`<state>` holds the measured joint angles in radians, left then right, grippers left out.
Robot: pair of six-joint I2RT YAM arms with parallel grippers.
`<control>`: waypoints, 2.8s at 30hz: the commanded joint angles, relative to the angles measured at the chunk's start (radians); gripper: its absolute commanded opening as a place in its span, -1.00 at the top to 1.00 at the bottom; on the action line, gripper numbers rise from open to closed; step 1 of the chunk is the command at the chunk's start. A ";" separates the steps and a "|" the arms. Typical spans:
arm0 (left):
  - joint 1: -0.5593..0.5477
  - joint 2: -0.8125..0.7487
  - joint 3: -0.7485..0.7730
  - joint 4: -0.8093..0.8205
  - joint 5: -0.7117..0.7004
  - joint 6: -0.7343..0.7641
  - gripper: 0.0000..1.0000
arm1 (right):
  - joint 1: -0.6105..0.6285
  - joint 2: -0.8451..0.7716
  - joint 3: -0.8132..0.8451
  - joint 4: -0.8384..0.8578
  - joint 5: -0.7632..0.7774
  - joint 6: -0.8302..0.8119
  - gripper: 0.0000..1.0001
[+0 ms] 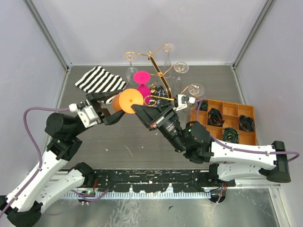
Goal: Place the wine glass upside down on the wine glass rack
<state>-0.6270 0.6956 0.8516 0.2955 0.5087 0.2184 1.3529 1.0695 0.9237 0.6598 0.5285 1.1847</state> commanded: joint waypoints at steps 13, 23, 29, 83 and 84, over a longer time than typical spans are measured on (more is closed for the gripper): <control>-0.031 0.047 0.030 0.061 0.003 -0.005 0.09 | 0.003 0.018 0.041 0.087 -0.025 0.058 0.99; -0.031 0.035 0.020 0.050 -0.002 -0.003 0.54 | 0.003 0.012 0.039 0.090 -0.024 0.055 0.99; -0.031 0.034 0.017 0.035 -0.005 0.001 0.97 | 0.003 0.004 0.033 0.092 -0.011 0.039 0.98; -0.031 -0.154 0.034 -0.736 -0.598 -0.518 1.00 | -0.478 -0.034 0.426 -1.184 -0.133 -0.988 -0.14; -0.030 -0.147 0.027 -0.725 -0.585 -0.528 1.00 | -0.512 -0.018 0.441 -1.195 -0.179 -0.992 -0.15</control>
<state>-0.6594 0.5224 0.9077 -0.4820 -0.1196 -0.2474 0.9607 1.0080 1.2846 -0.4690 0.6014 0.2268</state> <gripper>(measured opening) 0.203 0.571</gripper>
